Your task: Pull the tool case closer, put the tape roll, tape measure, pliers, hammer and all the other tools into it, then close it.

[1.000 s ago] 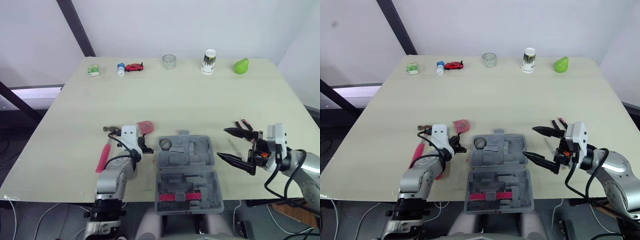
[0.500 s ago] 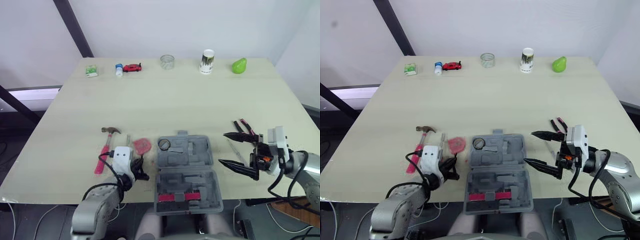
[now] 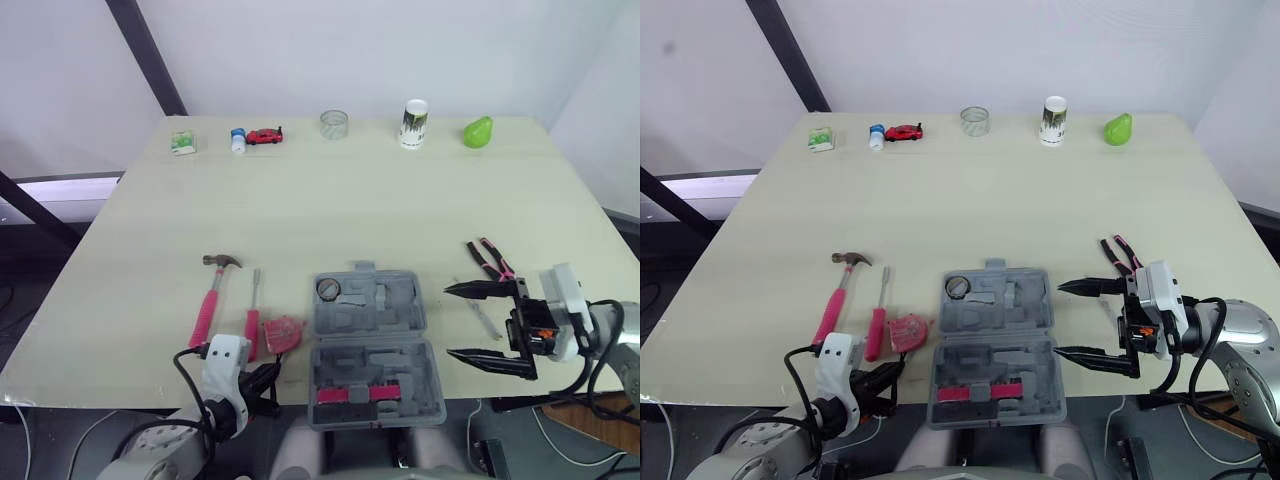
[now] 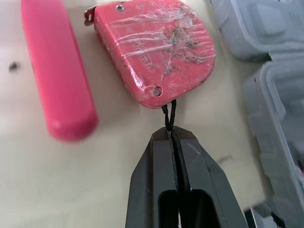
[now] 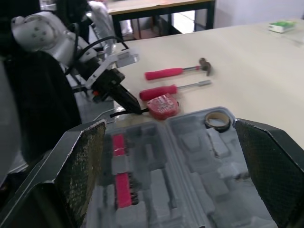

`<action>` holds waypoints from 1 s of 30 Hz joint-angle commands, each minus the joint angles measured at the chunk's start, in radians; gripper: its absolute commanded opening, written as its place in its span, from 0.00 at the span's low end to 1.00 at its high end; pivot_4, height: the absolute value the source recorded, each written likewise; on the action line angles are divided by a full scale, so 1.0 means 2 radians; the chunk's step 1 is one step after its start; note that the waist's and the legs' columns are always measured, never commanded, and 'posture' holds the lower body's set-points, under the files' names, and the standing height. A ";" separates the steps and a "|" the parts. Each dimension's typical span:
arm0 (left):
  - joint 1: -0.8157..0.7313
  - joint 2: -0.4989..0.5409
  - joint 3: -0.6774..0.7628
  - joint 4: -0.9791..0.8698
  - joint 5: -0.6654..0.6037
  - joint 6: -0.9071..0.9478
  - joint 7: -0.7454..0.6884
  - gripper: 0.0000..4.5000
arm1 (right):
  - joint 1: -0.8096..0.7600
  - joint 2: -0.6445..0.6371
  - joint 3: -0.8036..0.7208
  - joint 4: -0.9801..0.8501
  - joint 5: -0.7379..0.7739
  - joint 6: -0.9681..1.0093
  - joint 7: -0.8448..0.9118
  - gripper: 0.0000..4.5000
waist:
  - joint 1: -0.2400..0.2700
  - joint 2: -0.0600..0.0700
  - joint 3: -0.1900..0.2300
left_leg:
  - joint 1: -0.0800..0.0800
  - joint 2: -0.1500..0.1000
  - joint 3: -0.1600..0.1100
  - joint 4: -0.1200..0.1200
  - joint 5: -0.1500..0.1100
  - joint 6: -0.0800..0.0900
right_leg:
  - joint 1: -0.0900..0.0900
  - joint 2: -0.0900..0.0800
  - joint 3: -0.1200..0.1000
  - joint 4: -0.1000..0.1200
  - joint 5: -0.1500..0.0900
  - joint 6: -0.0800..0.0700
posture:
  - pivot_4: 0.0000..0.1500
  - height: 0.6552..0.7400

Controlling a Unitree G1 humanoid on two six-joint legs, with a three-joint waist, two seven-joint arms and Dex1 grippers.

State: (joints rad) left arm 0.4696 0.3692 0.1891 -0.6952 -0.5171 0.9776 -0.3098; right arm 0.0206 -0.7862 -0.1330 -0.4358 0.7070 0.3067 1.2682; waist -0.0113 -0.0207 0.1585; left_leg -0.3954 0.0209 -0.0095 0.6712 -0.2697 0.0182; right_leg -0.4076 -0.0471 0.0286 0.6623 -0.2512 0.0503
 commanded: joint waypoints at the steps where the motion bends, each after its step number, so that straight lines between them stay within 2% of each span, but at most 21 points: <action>1: 0.023 0.002 0.012 -0.030 -0.021 0.028 0.005 0.01 | -0.002 -0.005 0.000 -0.007 -0.002 -0.014 0.015 1.00 | 0.000 0.000 0.000 | 0.000 0.000 0.000 0.000 0.000 0.000 | 0.000 0.000 0.000 0.000 0.000 0.000 | 1.00 1.00; 6: 0.038 0.011 0.026 -0.048 -0.033 0.046 0.006 0.01 | -0.006 0.000 0.008 -0.001 -0.007 -0.014 0.019 1.00 | 0.000 0.000 0.000 | 0.000 0.000 0.000 0.000 0.000 0.000 | 0.000 0.000 0.000 0.000 0.000 0.000 | 1.00 1.00; 10: 0.051 0.020 0.048 -0.050 -0.036 0.021 -0.010 0.01 | -0.011 0.008 0.017 0.004 -0.012 -0.016 0.018 1.00 | 0.000 0.000 0.000 | 0.000 0.000 0.000 0.000 0.000 0.000 | 0.000 0.000 0.000 0.000 0.000 0.000 | 1.00 1.00; 14: 0.059 0.030 0.074 -0.059 -0.062 0.019 -0.031 0.27 | -0.011 0.011 0.021 0.004 -0.014 -0.017 0.017 1.00 | 0.001 0.000 0.000 | 0.000 0.000 0.000 0.000 0.000 0.000 | 0.000 0.000 0.000 0.000 -0.001 -0.001 | 1.00 1.00; 17: 0.074 0.049 0.097 -0.071 -0.082 0.004 -0.066 0.61 | -0.011 0.012 0.021 0.005 -0.013 -0.016 0.017 1.00 | 0.001 0.000 0.000 | 0.000 0.000 0.000 0.000 0.000 0.000 | 0.000 0.000 0.000 0.000 -0.001 -0.001 | 1.00 1.00; 18: 0.080 0.058 0.105 -0.074 -0.087 -0.005 -0.083 0.69 | -0.012 0.012 0.021 0.005 -0.013 -0.016 0.016 1.00 | 0.001 0.000 0.000 | 0.000 0.000 0.000 0.000 0.000 0.000 | 0.000 0.000 0.000 0.000 -0.001 -0.001 | 1.00 1.00; 19: 0.090 0.072 0.120 -0.080 -0.096 -0.021 -0.113 0.83 | -0.012 0.012 0.021 0.006 -0.013 -0.015 0.016 1.00 | 0.001 -0.001 0.000 | 0.000 0.000 0.000 0.000 0.000 0.000 | 0.000 0.000 0.000 0.000 -0.001 -0.001 | 1.00 1.00; 21: 0.097 0.095 0.158 -0.081 -0.119 -0.039 -0.158 0.96 | -0.014 0.013 0.020 0.006 -0.012 -0.014 0.014 1.00 | 0.001 -0.001 0.000 | 0.000 0.000 0.000 0.000 0.000 0.000 | 0.000 0.000 0.000 0.000 -0.001 -0.002 | 1.00 1.00; 24: 0.096 0.163 0.213 -0.053 -0.137 -0.088 -0.270 0.96 | -0.011 0.004 0.012 -0.011 -0.008 -0.006 0.008 1.00 | 0.002 0.000 0.000 | 0.000 0.000 0.000 0.000 0.000 0.000 | 0.000 0.000 0.000 0.000 -0.001 -0.002 | 1.00 1.00; 26: 0.092 0.217 0.229 -0.018 -0.122 -0.121 -0.346 0.96 | -0.008 -0.004 -0.003 -0.035 0.004 0.007 -0.005 1.00 | 0.003 0.000 0.000 | 0.000 0.000 0.001 0.000 0.000 0.000 | 0.000 0.000 0.000 0.000 -0.001 -0.002 | 1.00 1.00; 28: 0.069 0.260 0.234 0.016 -0.117 -0.142 -0.391 0.96 | -0.004 -0.011 -0.016 -0.058 0.020 0.021 -0.018 1.00 | 0.003 0.001 0.001 | 0.000 0.000 0.001 0.000 0.000 0.000 | 0.000 0.000 -0.001 0.000 -0.001 -0.002 | 1.00 1.00; 30: 0.027 0.306 0.204 0.063 -0.087 -0.188 -0.439 0.96 | 0.001 -0.016 -0.025 -0.076 0.031 0.032 -0.029 1.00 | 0.004 0.001 0.001 | 0.000 0.000 0.001 0.000 0.000 0.000 | 0.000 0.000 -0.001 -0.001 -0.001 -0.002 | 1.00 1.00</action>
State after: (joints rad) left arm 0.5503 0.9376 0.6146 -0.6221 -0.7273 0.6750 -1.1072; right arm 0.0226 -0.8065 -0.1490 -0.5359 0.7322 0.3547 1.2271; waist -0.0037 -0.0194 0.1596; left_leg -0.3961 0.0206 -0.0076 0.6718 -0.2697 0.0181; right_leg -0.4079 -0.0467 0.0272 0.6615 -0.2537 0.0459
